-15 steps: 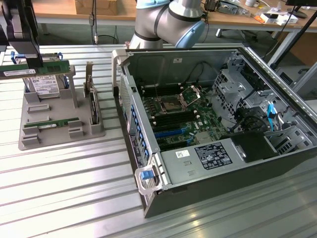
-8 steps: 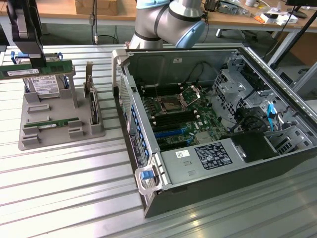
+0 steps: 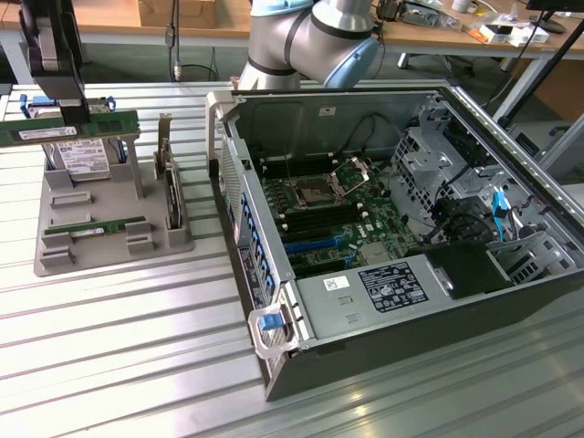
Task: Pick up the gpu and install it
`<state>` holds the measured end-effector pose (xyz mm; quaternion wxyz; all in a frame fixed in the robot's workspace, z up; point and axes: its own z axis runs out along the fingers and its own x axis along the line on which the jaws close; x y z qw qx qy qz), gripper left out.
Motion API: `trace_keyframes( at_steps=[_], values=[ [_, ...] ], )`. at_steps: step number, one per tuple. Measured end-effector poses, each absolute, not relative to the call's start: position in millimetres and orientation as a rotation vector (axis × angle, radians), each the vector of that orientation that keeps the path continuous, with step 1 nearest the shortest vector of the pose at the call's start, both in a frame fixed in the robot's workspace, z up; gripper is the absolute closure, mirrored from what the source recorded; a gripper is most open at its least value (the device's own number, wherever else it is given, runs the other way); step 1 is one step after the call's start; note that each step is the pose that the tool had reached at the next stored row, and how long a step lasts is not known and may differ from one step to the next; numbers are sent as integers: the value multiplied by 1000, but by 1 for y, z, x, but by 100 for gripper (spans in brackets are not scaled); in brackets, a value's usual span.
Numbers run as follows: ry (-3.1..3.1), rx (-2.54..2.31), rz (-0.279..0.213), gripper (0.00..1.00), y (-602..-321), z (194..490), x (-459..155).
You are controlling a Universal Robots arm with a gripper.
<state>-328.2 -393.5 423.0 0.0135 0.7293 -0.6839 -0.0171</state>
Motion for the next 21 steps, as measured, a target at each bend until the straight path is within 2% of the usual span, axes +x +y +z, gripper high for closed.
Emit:
trace_keyframes(
  at_steps=[21],
  values=[
    [-2130, 2272, -53, 87, -393, 423, -303]
  ],
)
